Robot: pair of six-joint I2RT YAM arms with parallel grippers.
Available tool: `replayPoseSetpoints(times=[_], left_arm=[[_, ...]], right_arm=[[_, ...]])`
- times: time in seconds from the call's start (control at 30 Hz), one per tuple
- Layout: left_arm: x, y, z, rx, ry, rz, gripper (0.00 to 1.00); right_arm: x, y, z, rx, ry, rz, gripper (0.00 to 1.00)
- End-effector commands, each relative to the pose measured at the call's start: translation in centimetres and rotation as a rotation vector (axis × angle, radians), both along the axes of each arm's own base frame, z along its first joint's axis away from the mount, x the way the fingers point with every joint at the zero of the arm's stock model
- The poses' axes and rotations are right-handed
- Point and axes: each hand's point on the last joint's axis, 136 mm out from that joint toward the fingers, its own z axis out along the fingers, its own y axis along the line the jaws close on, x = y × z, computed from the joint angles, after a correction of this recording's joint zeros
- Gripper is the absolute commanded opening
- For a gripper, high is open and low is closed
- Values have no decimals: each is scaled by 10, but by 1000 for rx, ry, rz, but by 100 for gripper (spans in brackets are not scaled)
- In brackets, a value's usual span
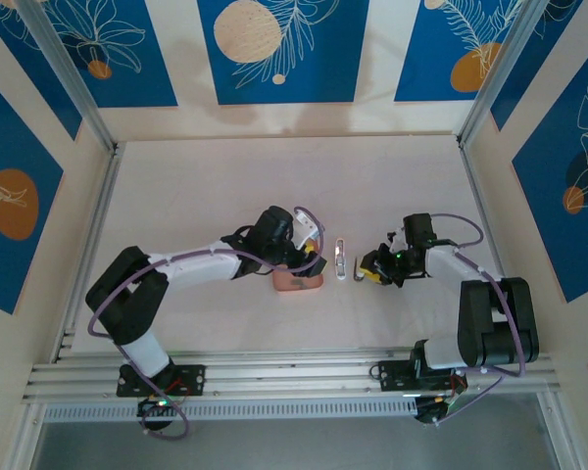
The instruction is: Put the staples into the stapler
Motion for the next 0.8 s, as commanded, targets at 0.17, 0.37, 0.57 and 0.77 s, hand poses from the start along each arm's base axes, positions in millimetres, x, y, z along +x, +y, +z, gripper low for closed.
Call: replayPoseSetpoints(times=[0.17,0.37,0.57,0.77], left_arm=[[6,5,14,-18,-38,23,62],[6,6,12,-8,-34,26,62],[6,9,10,5,-40,31,62],[6,12,8,27,-49,31,63]], right_arm=[[-15,-6,-14,-62,95,-1,24],[-18,-8,-19,-108,133,13,23],[-24,-15,-24,-177,173,8,19],[-31,-21,-31,-240,215,14,19]])
